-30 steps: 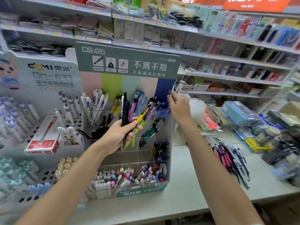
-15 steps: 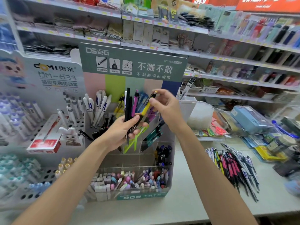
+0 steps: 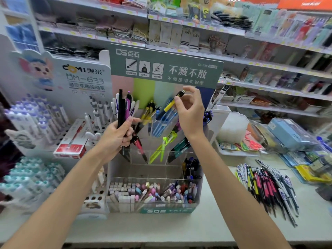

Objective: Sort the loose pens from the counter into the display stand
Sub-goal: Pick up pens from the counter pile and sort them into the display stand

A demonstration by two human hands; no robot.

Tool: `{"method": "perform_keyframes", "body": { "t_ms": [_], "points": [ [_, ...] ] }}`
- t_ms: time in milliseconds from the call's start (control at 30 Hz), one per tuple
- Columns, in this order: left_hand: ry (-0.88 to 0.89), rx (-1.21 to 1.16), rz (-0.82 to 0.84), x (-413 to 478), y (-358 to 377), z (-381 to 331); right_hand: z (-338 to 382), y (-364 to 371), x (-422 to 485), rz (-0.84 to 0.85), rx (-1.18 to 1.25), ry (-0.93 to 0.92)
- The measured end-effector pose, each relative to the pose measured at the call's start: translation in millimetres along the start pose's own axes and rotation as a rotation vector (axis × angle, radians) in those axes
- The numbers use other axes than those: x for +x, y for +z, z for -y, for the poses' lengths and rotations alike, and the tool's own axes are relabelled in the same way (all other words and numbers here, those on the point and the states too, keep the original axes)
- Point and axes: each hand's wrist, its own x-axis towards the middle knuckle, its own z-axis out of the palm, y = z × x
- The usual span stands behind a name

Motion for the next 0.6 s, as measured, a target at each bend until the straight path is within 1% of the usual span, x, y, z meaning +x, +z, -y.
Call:
{"method": "perform_keyframes", "body": {
  "t_ms": [167, 233, 267, 300, 367, 400, 433, 467, 500, 533, 567, 600],
  "points": [
    [-0.007, -0.032, -0.003, -8.4, -9.7, -4.2, 17.0, 33.4, 5.5, -0.193, 0.105, 0.007],
    [-0.013, -0.044, 0.005, -12.1, -11.8, -4.8, 16.4, 42.9, 9.3, -0.211, 0.042, -0.022],
    [-0.019, -0.045, 0.011, -13.6, -12.6, -5.3, 12.1, 46.8, 10.9, -0.150, -0.034, -0.052],
    [-0.028, -0.043, 0.020, -15.2, -13.4, -5.5, 7.1, 50.5, 11.5, -0.023, -0.120, -0.065],
    [-0.043, -0.041, 0.052, -17.7, -14.6, -5.6, 2.4, 55.7, 7.0, 0.286, -0.300, 0.001],
    [-0.046, -0.036, 0.068, -18.8, -15.0, -5.9, 1.3, 55.7, 3.8, 0.358, -0.358, 0.022],
    [-0.049, -0.028, 0.084, -19.8, -14.6, -6.7, 1.0, 54.5, 1.5, 0.347, -0.394, 0.011],
    [-0.052, -0.020, 0.099, -20.1, -13.4, -7.4, 3.4, 51.7, -0.9, 0.281, -0.401, -0.026],
    [-0.057, -0.016, 0.117, -19.9, -10.8, -8.4, 8.5, 47.4, -3.5, 0.215, -0.375, -0.061],
    [-0.064, -0.018, 0.139, -18.9, -7.1, -9.2, 15.9, 41.5, -5.3, 0.211, -0.295, -0.055],
    [-0.076, -0.024, 0.166, -17.2, -2.1, -10.0, 23.6, 35.8, -6.1, 0.286, -0.178, 0.005],
    [-0.090, -0.026, 0.196, -14.7, 3.7, -10.4, 31.5, 31.2, -7.5, 0.417, -0.057, 0.101]
  ]
}}
